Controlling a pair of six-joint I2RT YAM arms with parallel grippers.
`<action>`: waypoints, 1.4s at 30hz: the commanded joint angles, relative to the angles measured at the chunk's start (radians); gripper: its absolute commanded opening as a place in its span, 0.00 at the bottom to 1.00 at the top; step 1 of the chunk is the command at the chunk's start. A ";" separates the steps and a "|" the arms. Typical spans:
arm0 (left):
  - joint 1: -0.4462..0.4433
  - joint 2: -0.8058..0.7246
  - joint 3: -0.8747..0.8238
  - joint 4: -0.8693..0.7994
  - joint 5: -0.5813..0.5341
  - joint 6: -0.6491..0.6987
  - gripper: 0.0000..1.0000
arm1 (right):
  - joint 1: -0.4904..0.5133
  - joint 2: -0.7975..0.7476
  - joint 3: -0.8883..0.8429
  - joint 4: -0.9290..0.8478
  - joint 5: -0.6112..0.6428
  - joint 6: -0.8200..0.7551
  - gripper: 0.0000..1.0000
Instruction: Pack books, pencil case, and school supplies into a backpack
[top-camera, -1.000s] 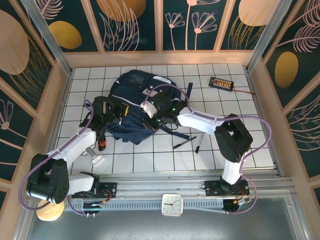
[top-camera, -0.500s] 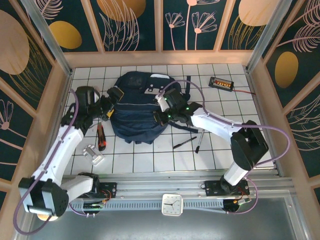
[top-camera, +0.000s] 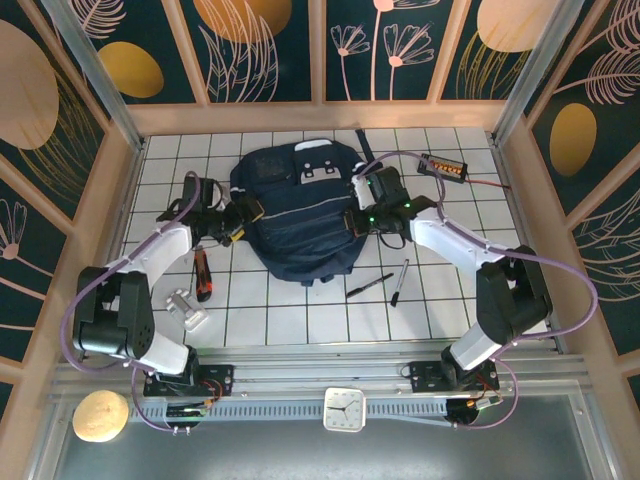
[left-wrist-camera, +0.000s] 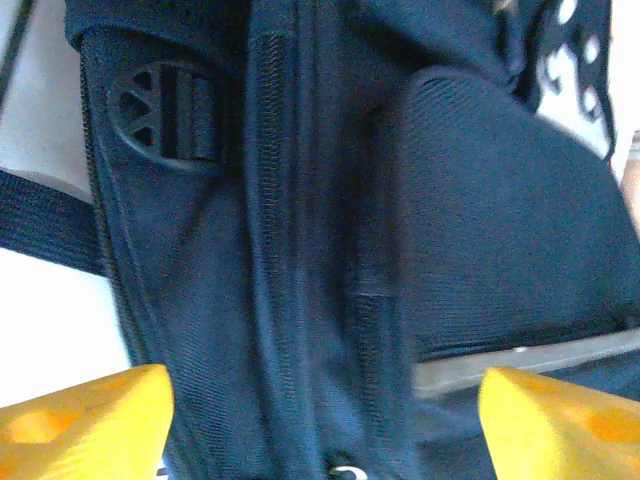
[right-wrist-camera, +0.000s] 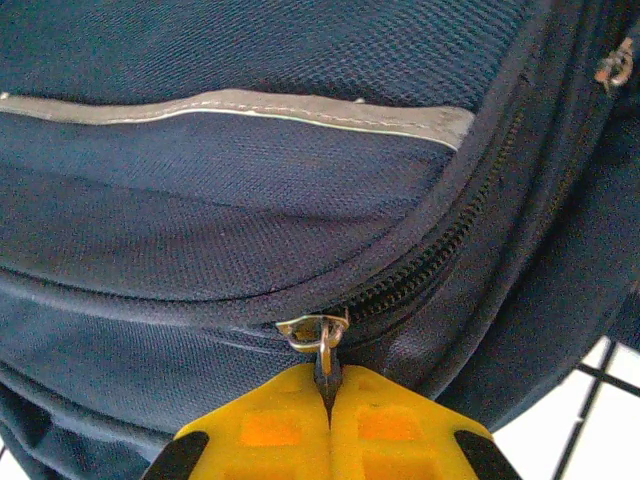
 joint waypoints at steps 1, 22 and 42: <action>0.004 0.033 -0.010 0.163 0.090 -0.046 0.76 | -0.014 -0.010 0.020 -0.002 0.003 -0.016 0.00; -0.140 0.070 -0.189 0.666 0.070 -0.382 0.20 | 0.199 0.240 0.338 -0.373 -0.016 -0.016 0.00; -0.137 -0.016 -0.175 0.570 0.064 -0.285 0.00 | 0.226 0.255 0.326 -0.302 -0.061 0.135 0.00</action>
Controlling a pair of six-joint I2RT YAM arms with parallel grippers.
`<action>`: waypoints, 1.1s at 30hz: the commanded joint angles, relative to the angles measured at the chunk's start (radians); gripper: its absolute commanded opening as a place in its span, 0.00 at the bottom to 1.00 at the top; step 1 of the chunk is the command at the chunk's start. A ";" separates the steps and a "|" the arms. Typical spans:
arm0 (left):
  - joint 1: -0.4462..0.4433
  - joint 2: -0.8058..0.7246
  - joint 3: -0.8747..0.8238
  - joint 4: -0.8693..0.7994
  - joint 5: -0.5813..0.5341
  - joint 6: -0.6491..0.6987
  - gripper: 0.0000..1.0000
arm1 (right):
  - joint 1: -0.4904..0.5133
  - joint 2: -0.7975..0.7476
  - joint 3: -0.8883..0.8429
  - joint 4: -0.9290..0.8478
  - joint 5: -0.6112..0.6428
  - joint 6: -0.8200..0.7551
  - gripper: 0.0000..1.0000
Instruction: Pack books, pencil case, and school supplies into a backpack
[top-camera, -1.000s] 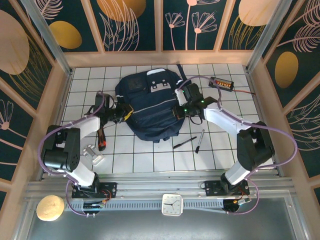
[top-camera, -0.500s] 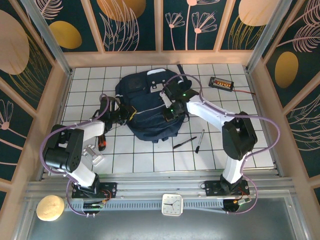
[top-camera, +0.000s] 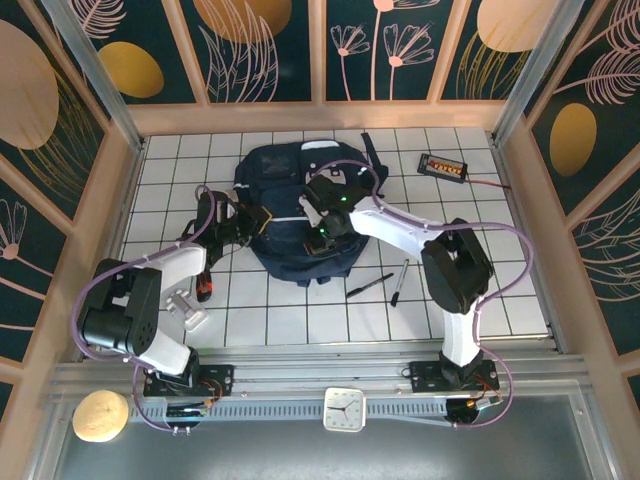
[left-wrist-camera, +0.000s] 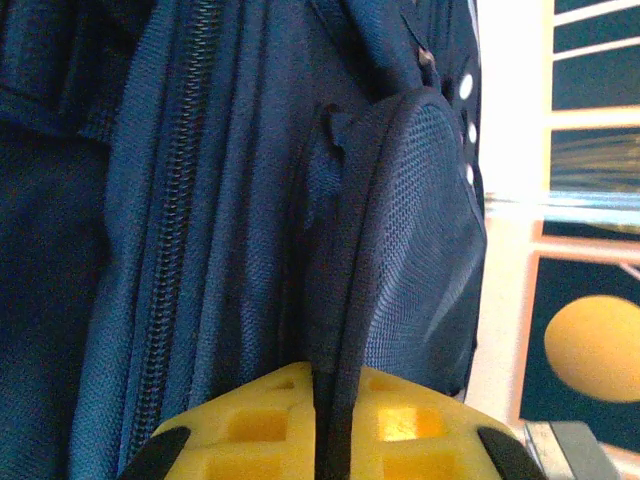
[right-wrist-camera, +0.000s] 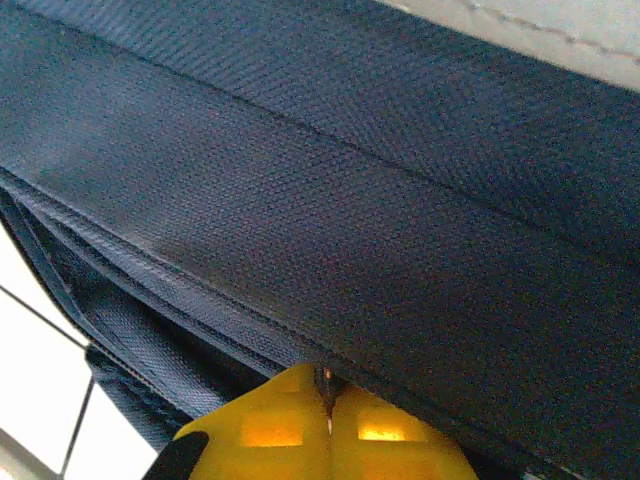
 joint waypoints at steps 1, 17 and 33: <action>-0.024 -0.027 0.038 0.016 0.095 0.032 0.00 | -0.028 -0.077 -0.034 0.043 -0.069 -0.002 0.00; -0.059 -0.037 0.009 0.137 0.097 -0.080 0.00 | 0.142 0.142 0.225 0.268 -0.281 0.286 0.00; 0.107 -0.196 0.075 -0.295 0.038 0.210 0.99 | 0.066 -0.093 -0.117 0.419 -0.200 0.446 0.00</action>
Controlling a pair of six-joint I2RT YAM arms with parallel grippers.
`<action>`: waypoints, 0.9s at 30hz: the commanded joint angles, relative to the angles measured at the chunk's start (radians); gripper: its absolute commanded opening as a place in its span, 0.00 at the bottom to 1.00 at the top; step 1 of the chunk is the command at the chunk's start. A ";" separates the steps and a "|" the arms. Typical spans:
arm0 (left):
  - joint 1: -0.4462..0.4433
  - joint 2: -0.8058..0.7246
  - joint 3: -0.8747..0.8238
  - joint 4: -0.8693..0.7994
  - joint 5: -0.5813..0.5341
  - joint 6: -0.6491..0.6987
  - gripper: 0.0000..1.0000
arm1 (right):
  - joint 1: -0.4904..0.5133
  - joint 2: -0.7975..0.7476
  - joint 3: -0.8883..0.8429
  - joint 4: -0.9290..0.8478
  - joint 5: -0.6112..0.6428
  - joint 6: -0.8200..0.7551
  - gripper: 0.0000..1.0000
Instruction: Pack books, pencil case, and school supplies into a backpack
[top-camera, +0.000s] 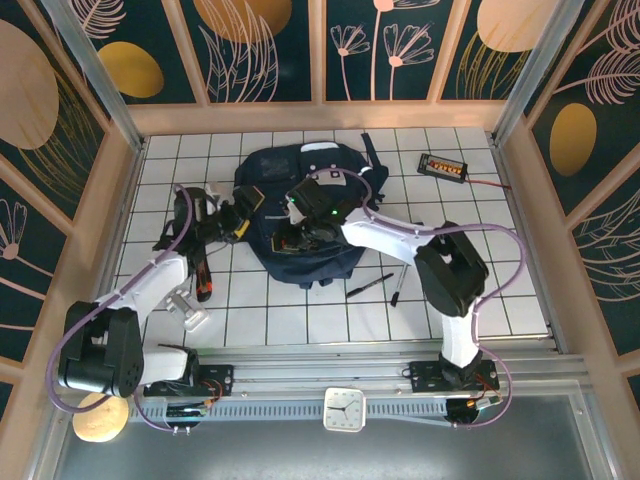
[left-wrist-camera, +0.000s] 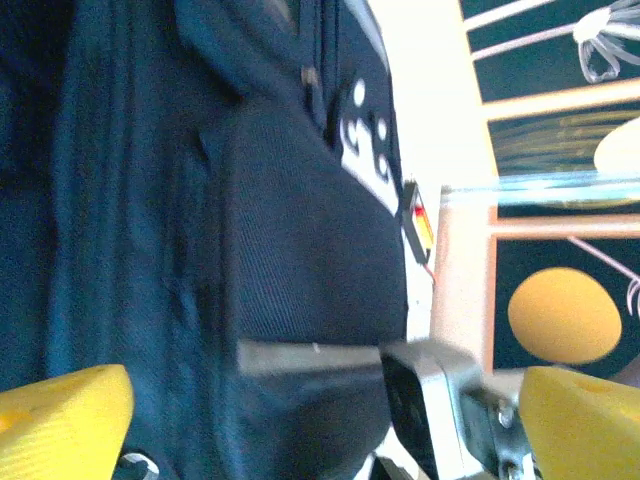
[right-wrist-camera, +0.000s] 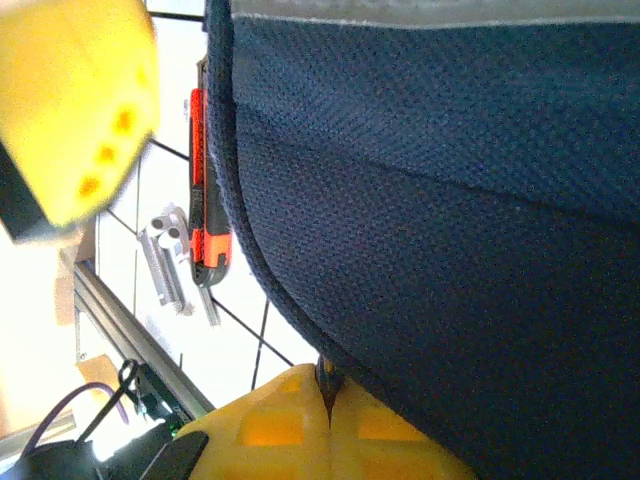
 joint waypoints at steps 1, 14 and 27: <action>0.019 0.054 0.071 -0.123 0.016 0.141 0.99 | -0.010 -0.107 -0.072 0.047 0.012 0.016 0.00; 0.019 0.303 -0.030 0.164 -0.010 0.085 0.31 | -0.002 -0.055 -0.018 0.024 -0.033 0.031 0.00; 0.019 0.368 -0.073 0.356 0.040 -0.033 0.80 | -0.008 -0.037 0.002 0.000 -0.050 0.022 0.00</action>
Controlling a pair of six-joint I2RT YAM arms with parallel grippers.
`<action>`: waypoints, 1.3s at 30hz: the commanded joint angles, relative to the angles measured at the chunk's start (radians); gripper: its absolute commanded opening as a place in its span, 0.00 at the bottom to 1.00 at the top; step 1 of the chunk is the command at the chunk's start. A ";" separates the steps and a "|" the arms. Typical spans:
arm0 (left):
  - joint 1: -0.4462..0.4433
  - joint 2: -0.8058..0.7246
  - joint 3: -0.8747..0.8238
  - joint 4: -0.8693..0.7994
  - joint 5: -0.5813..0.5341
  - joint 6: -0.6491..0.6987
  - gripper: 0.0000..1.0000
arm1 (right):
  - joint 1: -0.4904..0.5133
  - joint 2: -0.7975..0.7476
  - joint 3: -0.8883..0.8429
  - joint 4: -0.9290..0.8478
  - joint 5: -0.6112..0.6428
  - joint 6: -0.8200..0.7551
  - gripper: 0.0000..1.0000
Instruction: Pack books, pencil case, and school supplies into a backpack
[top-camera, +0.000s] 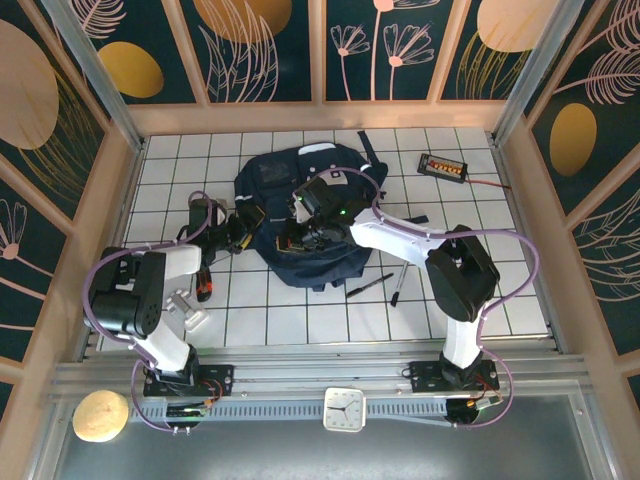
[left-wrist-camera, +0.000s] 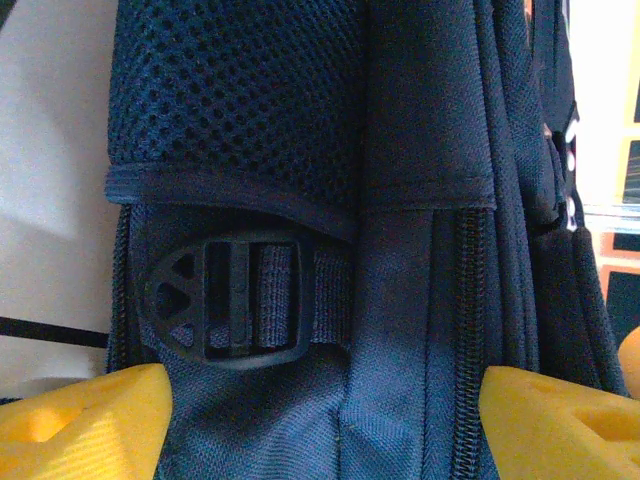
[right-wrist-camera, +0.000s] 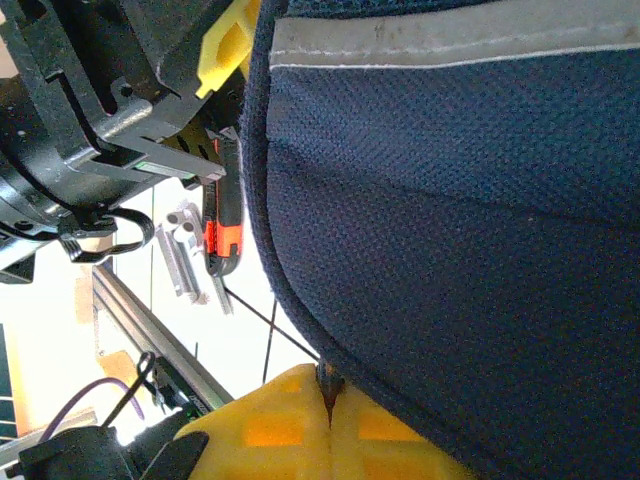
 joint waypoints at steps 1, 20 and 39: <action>-0.002 0.044 -0.007 0.143 0.042 -0.067 0.79 | 0.000 0.004 0.021 0.012 -0.034 0.001 0.00; -0.100 0.184 -0.009 0.289 0.101 -0.143 0.00 | 0.012 0.120 0.152 0.043 -0.060 0.082 0.00; -0.066 -0.129 0.019 -0.244 -0.023 0.137 0.98 | -0.013 0.042 0.157 -0.035 -0.236 0.056 0.53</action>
